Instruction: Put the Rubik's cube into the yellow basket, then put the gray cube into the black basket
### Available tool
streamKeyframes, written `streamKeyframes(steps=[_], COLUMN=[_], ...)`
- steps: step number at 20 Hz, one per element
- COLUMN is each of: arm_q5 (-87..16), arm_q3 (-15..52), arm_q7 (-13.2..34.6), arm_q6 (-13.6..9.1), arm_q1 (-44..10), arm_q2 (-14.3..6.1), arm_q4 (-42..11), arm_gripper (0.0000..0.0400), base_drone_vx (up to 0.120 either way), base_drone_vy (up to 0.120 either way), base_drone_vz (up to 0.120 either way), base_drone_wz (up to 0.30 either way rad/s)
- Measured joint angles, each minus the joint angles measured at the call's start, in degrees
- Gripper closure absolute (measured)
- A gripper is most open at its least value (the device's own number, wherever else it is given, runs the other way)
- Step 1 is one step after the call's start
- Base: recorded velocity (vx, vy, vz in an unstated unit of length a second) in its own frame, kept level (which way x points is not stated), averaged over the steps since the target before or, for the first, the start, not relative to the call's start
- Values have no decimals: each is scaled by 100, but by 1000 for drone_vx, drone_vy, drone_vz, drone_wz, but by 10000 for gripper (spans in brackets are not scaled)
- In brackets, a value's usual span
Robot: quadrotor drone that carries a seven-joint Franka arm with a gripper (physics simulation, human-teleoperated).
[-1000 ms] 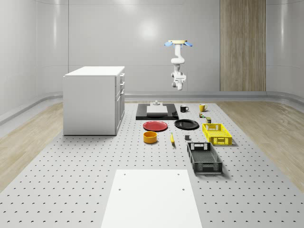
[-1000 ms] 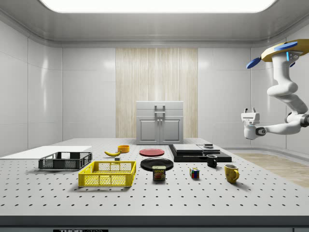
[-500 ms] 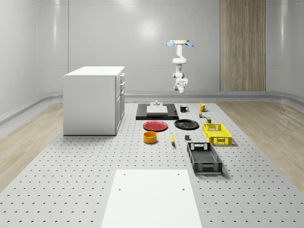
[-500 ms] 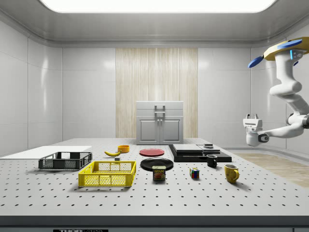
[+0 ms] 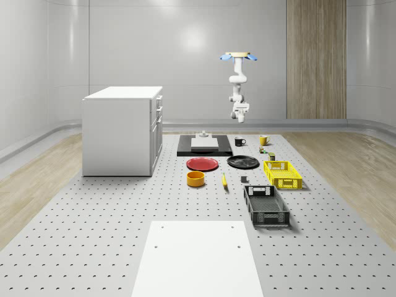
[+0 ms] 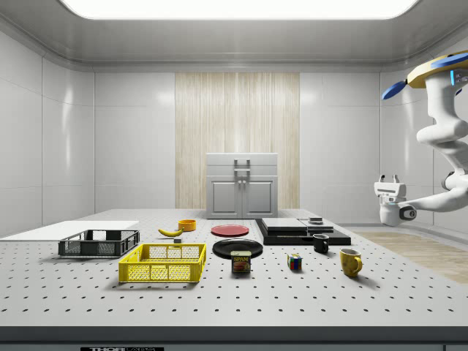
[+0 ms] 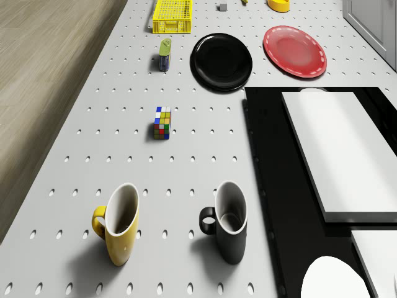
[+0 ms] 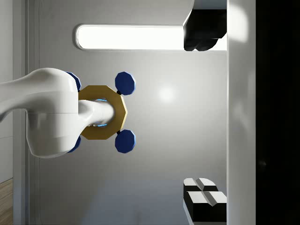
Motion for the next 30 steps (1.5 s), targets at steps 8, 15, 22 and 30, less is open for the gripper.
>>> streamKeyframes(steps=[8, 15, 22, 30], arm_q5=[0, -6, -29, -128], arm_q3=[5, 12, 30, 102], arm_q7=[-2, -3, -1, 11], arm_q6=[21, 49, 79, 114], arm_q1=[-6, -11, -18, -41], arm_q2=[-14, -34, -54, -79], arm_q4=[0, -17, -37, -62], arm_gripper=[0, 0, 0, 0], base_drone_vx=[0, 29, 120, 120], base_drone_vy=[120, 120, 120, 70], base_drone_vz=[0, 0, 0, 0], base_drone_wz=[0, 0, 0, 0])
